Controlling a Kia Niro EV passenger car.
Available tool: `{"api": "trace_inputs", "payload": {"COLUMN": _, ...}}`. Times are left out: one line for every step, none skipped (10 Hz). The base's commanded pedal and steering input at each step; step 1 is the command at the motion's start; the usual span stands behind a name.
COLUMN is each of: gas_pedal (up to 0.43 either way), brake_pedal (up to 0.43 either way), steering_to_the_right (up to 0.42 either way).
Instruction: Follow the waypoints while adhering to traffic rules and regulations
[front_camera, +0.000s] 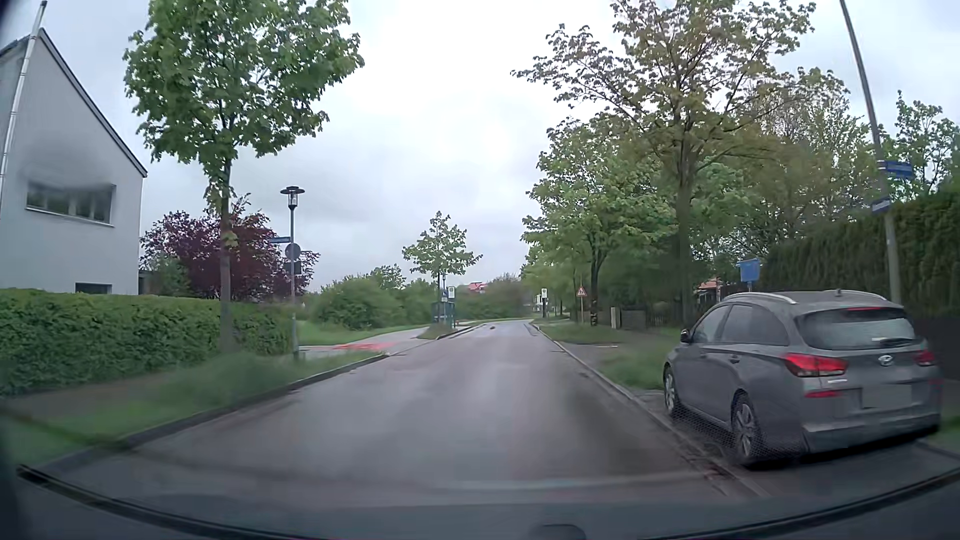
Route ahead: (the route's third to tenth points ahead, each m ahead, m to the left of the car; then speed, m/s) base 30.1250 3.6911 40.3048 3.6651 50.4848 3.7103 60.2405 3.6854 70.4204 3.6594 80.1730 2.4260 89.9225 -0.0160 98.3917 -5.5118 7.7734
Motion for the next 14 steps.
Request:
{"api": "trace_inputs", "payload": {"gas_pedal": 0.138, "brake_pedal": 0.0, "steering_to_the_right": -0.001}}
{"api": "trace_inputs", "payload": {"gas_pedal": 0.138, "brake_pedal": 0.0, "steering_to_the_right": -0.001}}
{"api": "trace_inputs", "payload": {"gas_pedal": 0.13, "brake_pedal": 0.0, "steering_to_the_right": -0.002}}
{"api": "trace_inputs", "payload": {"gas_pedal": 0.13, "brake_pedal": 0.0, "steering_to_the_right": -0.002}}
{"api": "trace_inputs", "payload": {"gas_pedal": 0.13, "brake_pedal": 0.0, "steering_to_the_right": -0.002}}
{"api": "trace_inputs", "payload": {"gas_pedal": 0.13, "brake_pedal": 0.0, "steering_to_the_right": -0.001}}
{"api": "trace_inputs", "payload": {"gas_pedal": 0.13, "brake_pedal": 0.0, "steering_to_the_right": -0.002}}
{"api": "trace_inputs", "payload": {"gas_pedal": 0.13, "brake_pedal": 0.0, "steering_to_the_right": -0.002}}
{"api": "trace_inputs", "payload": {"gas_pedal": 0.13, "brake_pedal": 0.0, "steering_to_the_right": -0.001}}
{"api": "trace_inputs", "payload": {"gas_pedal": 0.13, "brake_pedal": 0.0, "steering_to_the_right": -0.002}}
{"api": "trace_inputs", "payload": {"gas_pedal": 0.13, "brake_pedal": 0.0, "steering_to_the_right": -0.001}}
{"api": "trace_inputs", "payload": {"gas_pedal": 0.13, "brake_pedal": 0.0, "steering_to_the_right": -0.001}}
{"api": "trace_inputs", "payload": {"gas_pedal": 0.13, "brake_pedal": 0.0, "steering_to_the_right": -0.001}}
{"api": "trace_inputs", "payload": {"gas_pedal": 0.13, "brake_pedal": 0.0, "steering_to_the_right": -0.001}}
